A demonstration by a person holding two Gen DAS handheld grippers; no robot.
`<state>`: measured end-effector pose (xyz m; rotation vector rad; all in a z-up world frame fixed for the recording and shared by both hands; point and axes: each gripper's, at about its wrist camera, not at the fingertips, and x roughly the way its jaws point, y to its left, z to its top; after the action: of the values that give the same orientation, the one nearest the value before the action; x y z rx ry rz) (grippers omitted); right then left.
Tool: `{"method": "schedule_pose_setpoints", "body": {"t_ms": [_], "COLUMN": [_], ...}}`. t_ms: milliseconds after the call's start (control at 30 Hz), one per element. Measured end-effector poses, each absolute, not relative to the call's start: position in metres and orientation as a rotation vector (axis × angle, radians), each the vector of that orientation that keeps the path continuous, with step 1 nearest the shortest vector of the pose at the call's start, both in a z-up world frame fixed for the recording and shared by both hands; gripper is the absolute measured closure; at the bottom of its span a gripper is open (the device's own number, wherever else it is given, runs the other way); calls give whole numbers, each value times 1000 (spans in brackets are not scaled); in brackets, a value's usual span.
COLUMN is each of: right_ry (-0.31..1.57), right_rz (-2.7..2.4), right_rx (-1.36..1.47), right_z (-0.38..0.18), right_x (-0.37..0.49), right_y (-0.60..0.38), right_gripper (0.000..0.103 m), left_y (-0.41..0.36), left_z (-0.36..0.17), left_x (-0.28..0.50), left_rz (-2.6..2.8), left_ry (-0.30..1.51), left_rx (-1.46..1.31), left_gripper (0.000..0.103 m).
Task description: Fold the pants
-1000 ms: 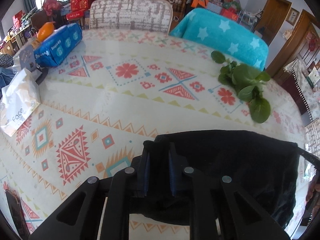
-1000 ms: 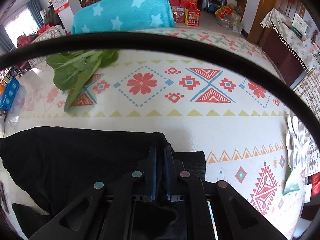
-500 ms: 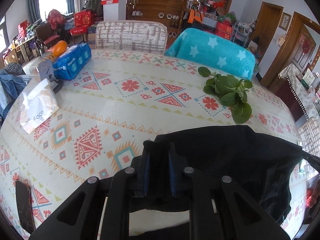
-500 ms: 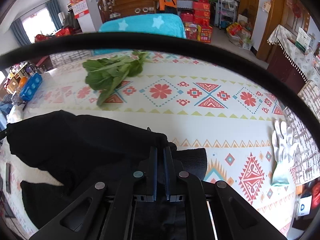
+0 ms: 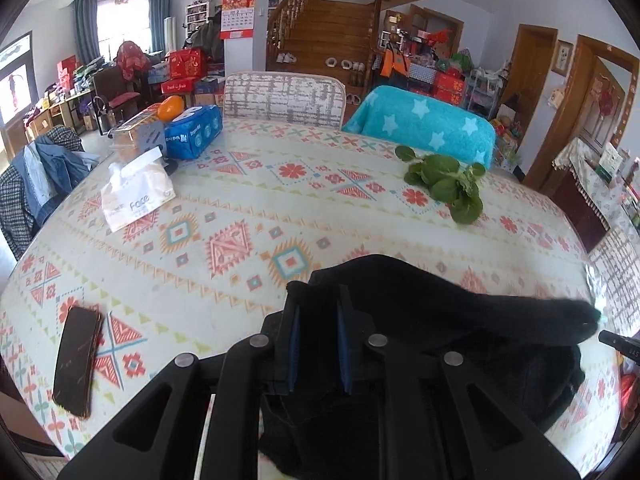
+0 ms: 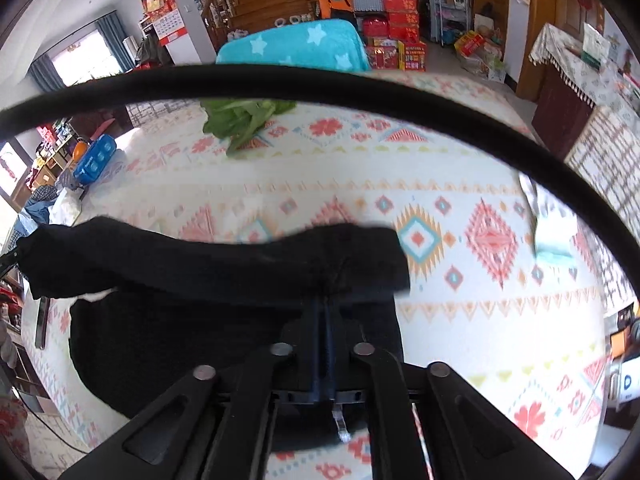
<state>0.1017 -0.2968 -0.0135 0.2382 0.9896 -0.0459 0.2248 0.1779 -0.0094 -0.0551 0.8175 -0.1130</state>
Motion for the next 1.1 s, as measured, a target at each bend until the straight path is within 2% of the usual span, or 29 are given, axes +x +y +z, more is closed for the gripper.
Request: {"method": "schedule_pose_setpoints", "body": {"t_ms": [167,267,300,367,500,533,567,600,633,667,767,1100], "right_ry": [1066,1111,1115,1109,1077,1062,1042,1025,994,958,958,1024], "right_rz": [-79,-118,-129,-151,-142,-123,-109,-103,-99,-104,-125,-153], "right_rx": [292,322,323,332,387,415,443,463,493,517,519,507], "right_z": [-54,-74,-76,-75,-63,-60,-57,-56,-53,-51,-50,-61], "right_x": [57,32,27,19,24,29,34,39,43,48,69,121], "right_y": [-309,-320,-322,-328,-338,-340,-342,-341,-343,-344,-334,-316], "right_gripper": [101,100,99,98,93,85,59,39,13,9,9,9], "left_y": [178,186,190,201,226,233,239,243,248,251,254,253], "left_z": [-45,-62,-65,-70,-74,-74,-73,-72,-71,-69,-70,-95], "left_x": [177,149,144,133,119,116,114,112,110,110,118,180], "left_rz": [-109,-71,-61,-32,47,64,69,67,63,59,45,-85], "left_ry": [847,864,871,882,897,902,906,908,908,908,928,1032], "left_rx": [-8,-3,-10,-36,-91,-110,-139,-164,-192,-209,-250,-578], "left_gripper": [82,74,67,63,61,61,61,61,61,61,57,55]}}
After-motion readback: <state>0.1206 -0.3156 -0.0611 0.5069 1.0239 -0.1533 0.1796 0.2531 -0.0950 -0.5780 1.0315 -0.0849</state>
